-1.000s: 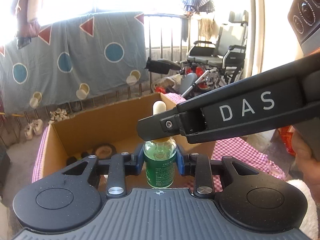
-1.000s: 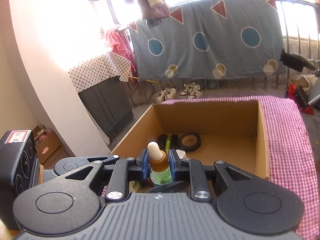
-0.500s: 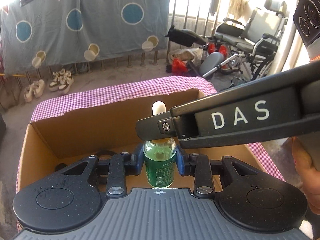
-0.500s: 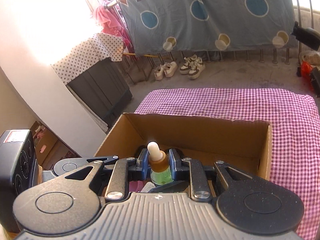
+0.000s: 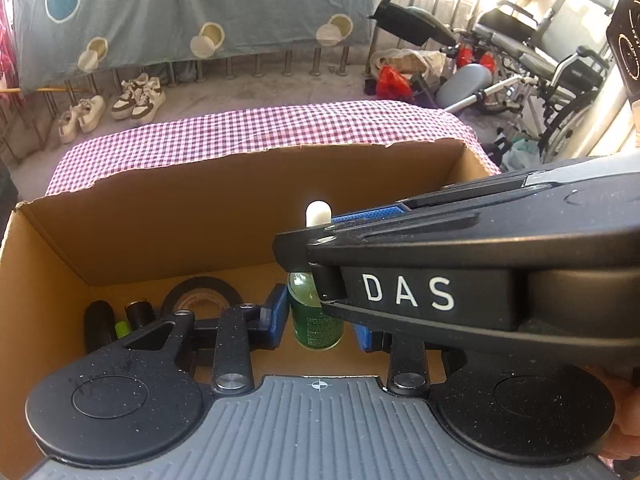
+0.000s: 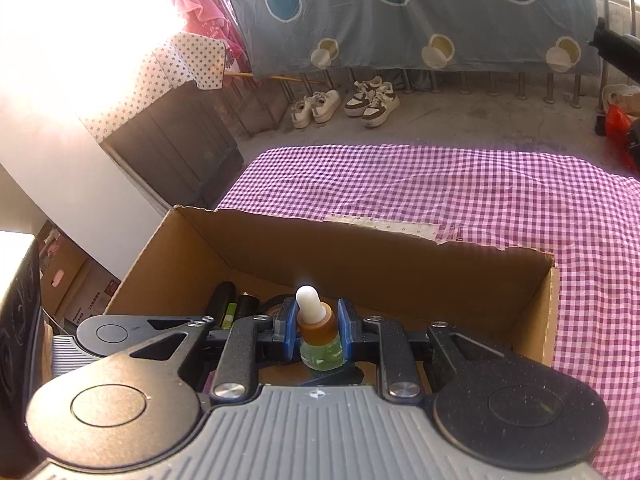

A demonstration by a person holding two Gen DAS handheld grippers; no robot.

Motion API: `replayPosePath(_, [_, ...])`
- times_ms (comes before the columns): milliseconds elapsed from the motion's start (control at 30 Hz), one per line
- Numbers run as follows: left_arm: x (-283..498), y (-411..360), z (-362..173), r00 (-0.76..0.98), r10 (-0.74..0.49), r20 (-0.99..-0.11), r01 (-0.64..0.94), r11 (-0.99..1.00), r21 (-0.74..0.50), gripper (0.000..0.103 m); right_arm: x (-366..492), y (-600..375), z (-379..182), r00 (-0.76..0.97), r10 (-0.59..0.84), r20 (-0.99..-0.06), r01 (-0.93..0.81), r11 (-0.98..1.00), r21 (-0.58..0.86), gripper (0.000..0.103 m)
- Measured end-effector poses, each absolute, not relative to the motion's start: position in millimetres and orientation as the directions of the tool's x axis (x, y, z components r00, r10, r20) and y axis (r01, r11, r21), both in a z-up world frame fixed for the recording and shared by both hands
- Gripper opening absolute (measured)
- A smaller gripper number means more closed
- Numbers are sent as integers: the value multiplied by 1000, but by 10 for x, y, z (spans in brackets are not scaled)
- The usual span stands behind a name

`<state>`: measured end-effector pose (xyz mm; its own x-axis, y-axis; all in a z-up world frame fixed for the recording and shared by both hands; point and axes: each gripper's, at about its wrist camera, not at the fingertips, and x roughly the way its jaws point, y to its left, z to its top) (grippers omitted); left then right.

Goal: Organize rigid objects
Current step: 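Carry the green dropper bottle into the box and open the right gripper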

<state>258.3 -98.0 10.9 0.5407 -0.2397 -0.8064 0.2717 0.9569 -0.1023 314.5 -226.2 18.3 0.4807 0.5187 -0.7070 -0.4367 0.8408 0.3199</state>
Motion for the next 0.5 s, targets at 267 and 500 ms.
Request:
replayPosePath(267, [2584, -1005, 141, 551, -246, -798, 277, 955, -103, 47, 3124, -2263, 170, 493, 503, -710, -420, 852, 312, 25])
replayPosePath(500, [2393, -1020, 343, 607, -249, -754, 292, 953, -80, 65, 2866, -2456, 462, 545, 515, -661, -382, 855, 350, 26])
